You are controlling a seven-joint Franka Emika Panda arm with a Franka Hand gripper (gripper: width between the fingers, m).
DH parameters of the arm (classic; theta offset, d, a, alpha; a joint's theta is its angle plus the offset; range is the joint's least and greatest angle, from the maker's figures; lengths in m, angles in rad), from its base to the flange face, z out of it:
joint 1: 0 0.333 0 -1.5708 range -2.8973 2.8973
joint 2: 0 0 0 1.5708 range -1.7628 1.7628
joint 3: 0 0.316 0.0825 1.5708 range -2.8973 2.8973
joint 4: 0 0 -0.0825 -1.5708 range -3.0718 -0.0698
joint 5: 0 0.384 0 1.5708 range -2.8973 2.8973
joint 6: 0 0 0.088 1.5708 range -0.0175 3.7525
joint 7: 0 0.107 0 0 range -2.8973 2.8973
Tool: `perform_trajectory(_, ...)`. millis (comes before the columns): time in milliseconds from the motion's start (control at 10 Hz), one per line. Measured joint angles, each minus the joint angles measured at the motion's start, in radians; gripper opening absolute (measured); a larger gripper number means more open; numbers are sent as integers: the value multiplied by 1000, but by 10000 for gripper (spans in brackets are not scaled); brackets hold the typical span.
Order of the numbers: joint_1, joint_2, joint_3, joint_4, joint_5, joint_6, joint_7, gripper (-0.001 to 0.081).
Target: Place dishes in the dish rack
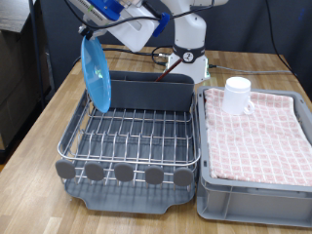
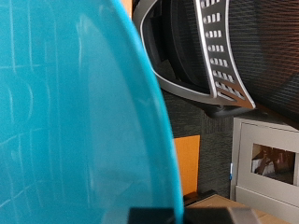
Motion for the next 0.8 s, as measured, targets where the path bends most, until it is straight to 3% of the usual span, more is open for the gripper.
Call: perform_trajectory(800, -2, 86, -36, -1, -1, 72, 9, 16)
